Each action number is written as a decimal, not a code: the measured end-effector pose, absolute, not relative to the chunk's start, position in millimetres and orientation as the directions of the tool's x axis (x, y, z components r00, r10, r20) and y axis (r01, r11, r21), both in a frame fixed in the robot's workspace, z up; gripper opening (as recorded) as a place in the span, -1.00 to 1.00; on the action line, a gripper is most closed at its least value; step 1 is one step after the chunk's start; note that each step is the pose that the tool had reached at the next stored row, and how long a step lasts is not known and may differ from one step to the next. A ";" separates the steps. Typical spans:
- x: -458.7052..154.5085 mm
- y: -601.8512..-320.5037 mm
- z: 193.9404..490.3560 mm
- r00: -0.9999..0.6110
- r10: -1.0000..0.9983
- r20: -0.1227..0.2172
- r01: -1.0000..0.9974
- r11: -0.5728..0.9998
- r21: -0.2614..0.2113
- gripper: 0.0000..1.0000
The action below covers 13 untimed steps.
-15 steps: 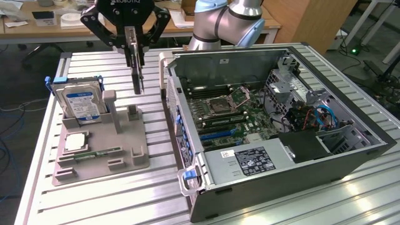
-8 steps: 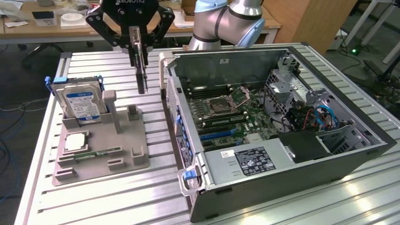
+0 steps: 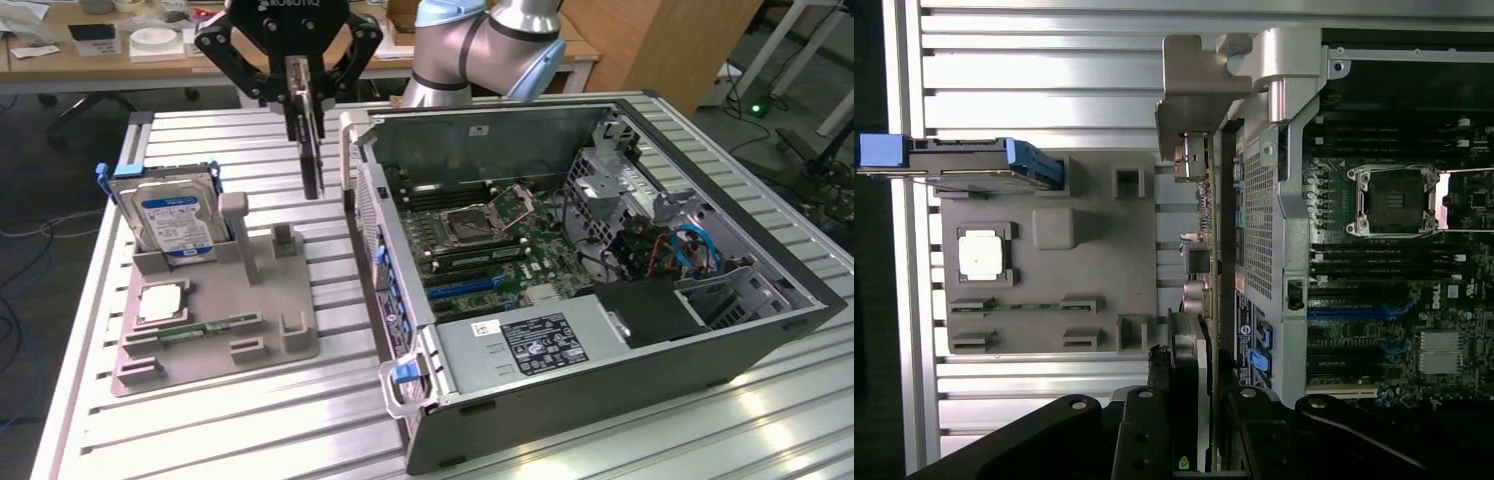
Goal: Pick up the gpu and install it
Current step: 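Pick up the gpu and move the gpu toward the slot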
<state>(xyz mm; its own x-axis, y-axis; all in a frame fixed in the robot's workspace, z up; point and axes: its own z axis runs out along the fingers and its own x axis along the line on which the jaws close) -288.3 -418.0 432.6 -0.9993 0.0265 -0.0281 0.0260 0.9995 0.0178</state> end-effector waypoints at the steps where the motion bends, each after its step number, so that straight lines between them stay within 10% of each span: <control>1: -287.3 -418.0 432.6 -0.999 0.026 -0.028 0.026 1.000 0.018 -0.46; 13: -275.4 -417.9 432.5 -0.999 0.027 -0.028 0.026 1.000 0.018 -0.46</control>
